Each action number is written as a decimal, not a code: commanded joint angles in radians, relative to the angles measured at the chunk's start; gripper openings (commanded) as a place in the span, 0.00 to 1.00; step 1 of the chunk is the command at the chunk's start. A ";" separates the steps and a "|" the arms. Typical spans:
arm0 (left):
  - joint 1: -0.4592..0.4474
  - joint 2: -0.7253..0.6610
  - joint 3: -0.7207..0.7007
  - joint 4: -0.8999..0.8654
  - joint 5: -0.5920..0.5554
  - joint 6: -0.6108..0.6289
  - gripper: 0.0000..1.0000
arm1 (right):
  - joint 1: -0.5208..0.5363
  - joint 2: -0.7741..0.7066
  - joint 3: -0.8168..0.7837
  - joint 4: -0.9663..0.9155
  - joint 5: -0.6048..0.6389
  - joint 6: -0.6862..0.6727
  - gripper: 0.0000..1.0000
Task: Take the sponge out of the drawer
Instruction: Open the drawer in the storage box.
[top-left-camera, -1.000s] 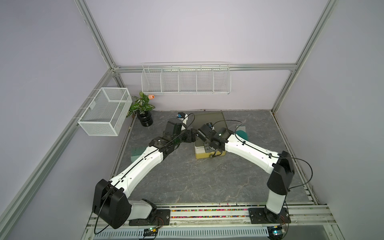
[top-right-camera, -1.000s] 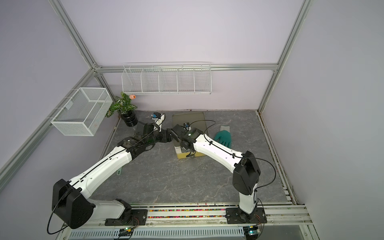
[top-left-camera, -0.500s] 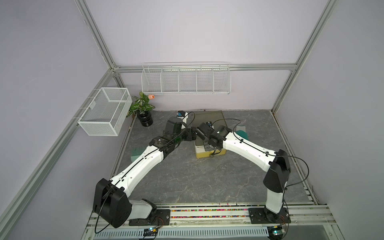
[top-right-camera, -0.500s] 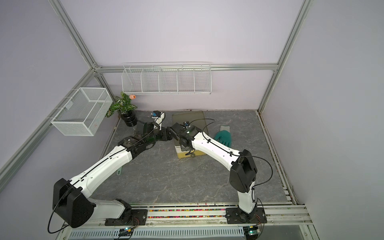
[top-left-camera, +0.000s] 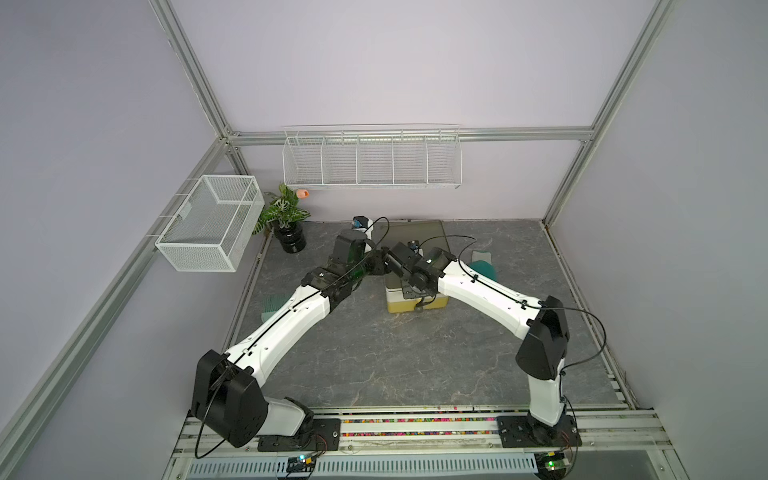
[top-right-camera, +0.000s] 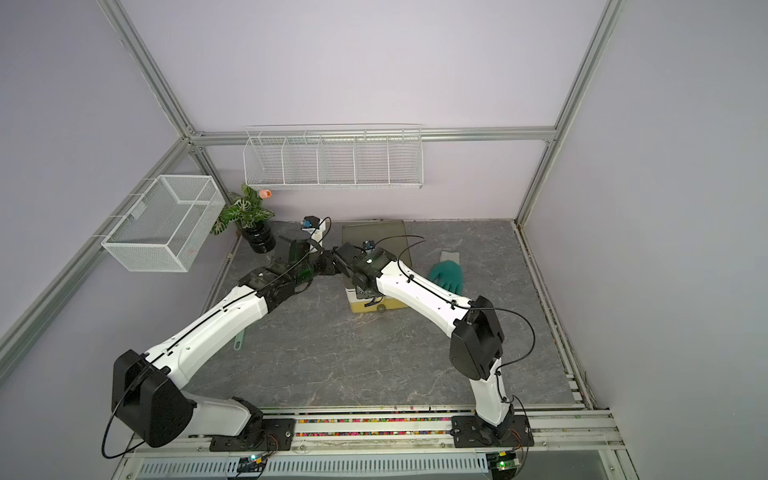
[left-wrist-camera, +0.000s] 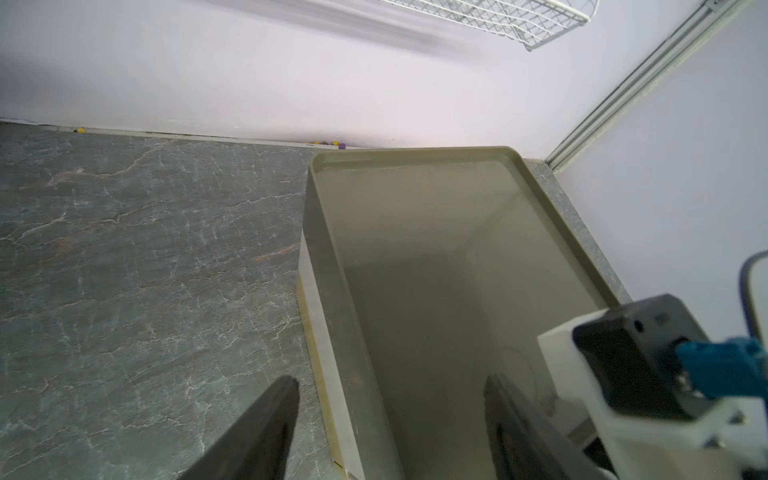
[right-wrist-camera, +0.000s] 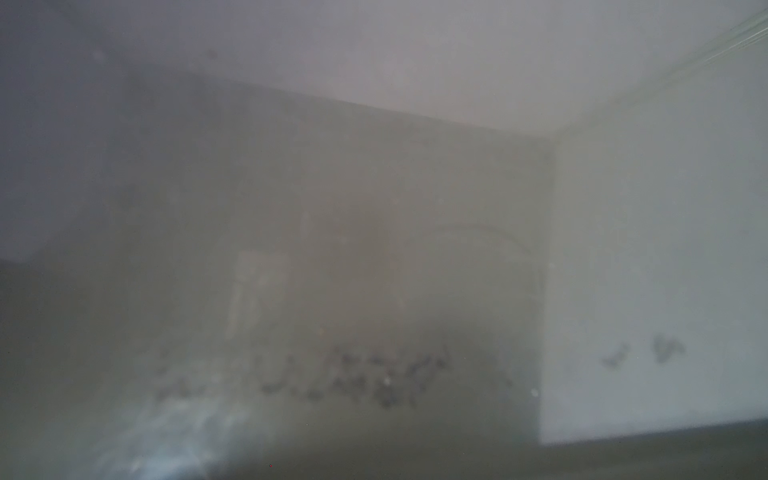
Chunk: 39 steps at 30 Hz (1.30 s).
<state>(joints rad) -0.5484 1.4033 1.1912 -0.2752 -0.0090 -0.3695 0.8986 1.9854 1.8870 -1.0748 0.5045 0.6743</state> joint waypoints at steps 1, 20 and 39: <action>0.020 -0.018 0.024 0.001 -0.020 -0.040 0.74 | -0.007 0.086 0.031 0.387 -0.056 -0.001 0.07; 0.110 0.021 -0.025 0.096 0.202 -0.137 0.68 | 0.014 0.138 0.144 0.320 -0.038 -0.012 0.07; 0.112 0.170 0.073 0.013 0.280 -0.135 0.49 | 0.039 -0.016 -0.114 0.418 -0.063 0.061 0.07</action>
<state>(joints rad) -0.4377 1.5585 1.2213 -0.2523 0.2455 -0.5117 0.9226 1.9625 1.8130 -0.8997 0.5076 0.7433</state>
